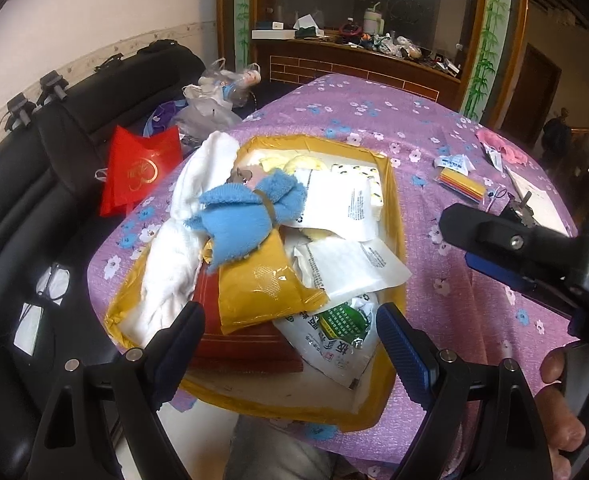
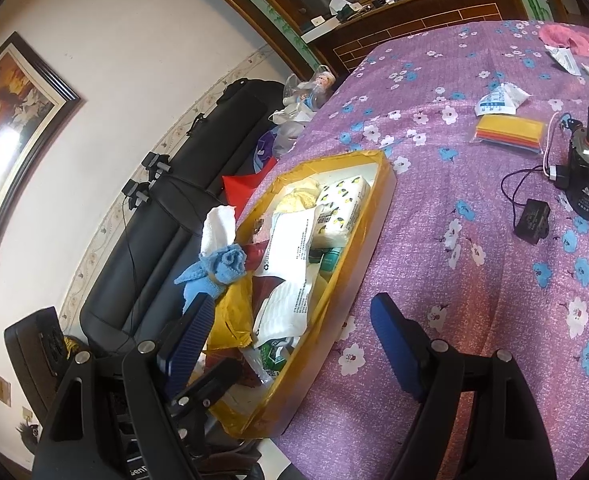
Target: Organize soft objects
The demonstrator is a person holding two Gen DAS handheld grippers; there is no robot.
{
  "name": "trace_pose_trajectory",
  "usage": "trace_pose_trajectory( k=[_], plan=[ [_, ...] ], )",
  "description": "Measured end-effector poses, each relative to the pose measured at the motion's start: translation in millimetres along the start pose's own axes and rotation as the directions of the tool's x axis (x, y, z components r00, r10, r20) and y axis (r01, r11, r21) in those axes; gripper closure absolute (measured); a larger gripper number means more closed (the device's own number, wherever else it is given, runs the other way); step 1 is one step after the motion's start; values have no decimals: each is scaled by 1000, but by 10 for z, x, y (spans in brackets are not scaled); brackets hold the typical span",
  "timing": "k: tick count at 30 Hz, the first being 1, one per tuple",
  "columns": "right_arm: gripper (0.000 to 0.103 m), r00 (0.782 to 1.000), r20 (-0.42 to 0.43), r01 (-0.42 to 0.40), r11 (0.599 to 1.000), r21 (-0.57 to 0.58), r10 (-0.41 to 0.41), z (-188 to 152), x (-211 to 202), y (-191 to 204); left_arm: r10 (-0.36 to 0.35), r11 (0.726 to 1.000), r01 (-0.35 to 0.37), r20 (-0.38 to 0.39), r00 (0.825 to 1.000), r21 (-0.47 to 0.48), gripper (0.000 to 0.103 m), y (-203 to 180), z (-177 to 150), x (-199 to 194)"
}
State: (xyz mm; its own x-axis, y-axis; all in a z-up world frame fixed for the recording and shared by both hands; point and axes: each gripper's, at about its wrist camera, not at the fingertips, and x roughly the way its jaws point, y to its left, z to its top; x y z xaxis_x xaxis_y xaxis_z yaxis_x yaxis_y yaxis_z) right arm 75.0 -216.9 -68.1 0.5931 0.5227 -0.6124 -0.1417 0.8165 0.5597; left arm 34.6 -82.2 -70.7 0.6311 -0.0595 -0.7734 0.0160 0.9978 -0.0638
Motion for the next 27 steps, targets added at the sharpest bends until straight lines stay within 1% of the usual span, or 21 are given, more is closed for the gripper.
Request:
trace_pose_trajectory(
  k=[2, 4, 7, 13, 19, 22, 27],
  plan=[
    [23, 1000, 6, 16, 1000, -13, -16, 0, -4, 31, 16, 1000, -16, 3, 1000, 8, 13, -17, 13, -27],
    [23, 1000, 7, 18, 1000, -24, -17, 0, 1, 59, 70, 997, -71, 14, 997, 29, 13, -53, 23, -40],
    [23, 1000, 2, 14, 999, -35, -14, 9, 20, 99, 98, 994, -98, 18, 995, 45, 13, -58, 8, -61],
    [23, 1000, 0, 24, 998, -56, -24, 16, 71, 173, 113, 992, -114, 30, 993, 55, 13, -21, 10, -60],
    [23, 999, -6, 38, 997, -62, -38, 16, 139, 212, 109, 993, -110, 19, 994, 46, 13, 47, 4, -10],
    [23, 999, -3, 46, 997, -66, -47, 28, 165, 236, 116, 992, -116, 19, 993, 47, 13, 78, 13, 17],
    [23, 998, 3, 63, 995, -81, -63, 47, 230, 325, 107, 994, -108, 30, 994, 34, 13, 169, 37, 3]
  ],
)
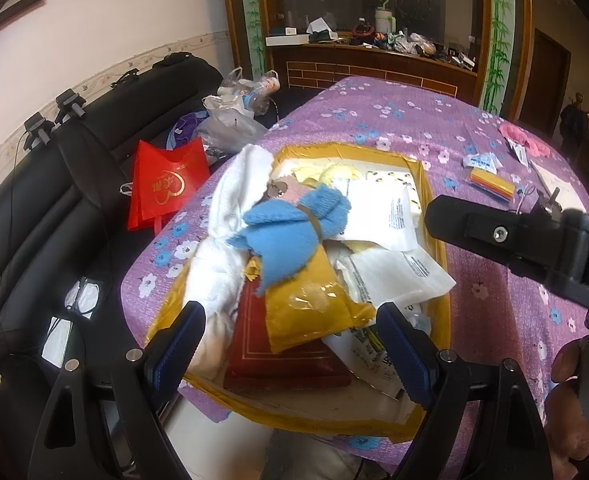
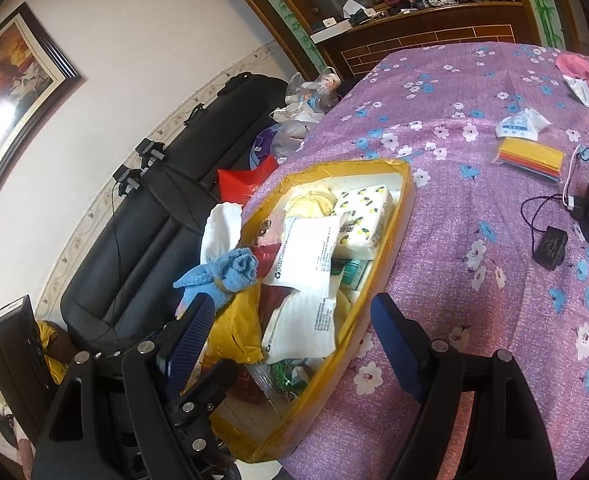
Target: Organize soft objects
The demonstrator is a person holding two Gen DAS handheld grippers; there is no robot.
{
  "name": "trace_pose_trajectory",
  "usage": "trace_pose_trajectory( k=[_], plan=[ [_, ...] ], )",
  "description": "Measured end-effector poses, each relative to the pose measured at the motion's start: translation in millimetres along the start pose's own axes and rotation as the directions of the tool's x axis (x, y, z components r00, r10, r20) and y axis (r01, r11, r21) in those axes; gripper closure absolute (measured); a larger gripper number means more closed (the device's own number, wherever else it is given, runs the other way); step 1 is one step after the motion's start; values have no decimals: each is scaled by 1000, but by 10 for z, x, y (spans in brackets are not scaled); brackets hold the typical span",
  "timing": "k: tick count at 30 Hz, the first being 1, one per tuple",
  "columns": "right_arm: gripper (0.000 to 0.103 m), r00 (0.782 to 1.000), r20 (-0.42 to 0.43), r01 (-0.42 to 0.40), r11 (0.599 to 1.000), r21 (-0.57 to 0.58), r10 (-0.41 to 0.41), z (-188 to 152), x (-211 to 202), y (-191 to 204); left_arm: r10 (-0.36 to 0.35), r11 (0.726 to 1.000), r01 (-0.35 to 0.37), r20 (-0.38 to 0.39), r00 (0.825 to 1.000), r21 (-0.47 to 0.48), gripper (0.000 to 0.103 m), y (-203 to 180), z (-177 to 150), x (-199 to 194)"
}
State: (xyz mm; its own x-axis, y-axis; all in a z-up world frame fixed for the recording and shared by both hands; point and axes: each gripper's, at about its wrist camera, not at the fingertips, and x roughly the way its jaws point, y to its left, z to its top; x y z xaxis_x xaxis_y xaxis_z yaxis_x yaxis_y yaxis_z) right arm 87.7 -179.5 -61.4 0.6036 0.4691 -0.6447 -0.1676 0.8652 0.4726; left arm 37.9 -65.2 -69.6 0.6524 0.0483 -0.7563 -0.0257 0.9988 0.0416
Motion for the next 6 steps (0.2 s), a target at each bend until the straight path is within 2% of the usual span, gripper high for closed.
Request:
trace_pose_trajectory(
  k=[6],
  plan=[
    [23, 1000, 21, 22, 999, -23, -22, 2, -4, 110, 3, 1000, -2, 50, 999, -18, 13, 106, 27, -74]
  ],
)
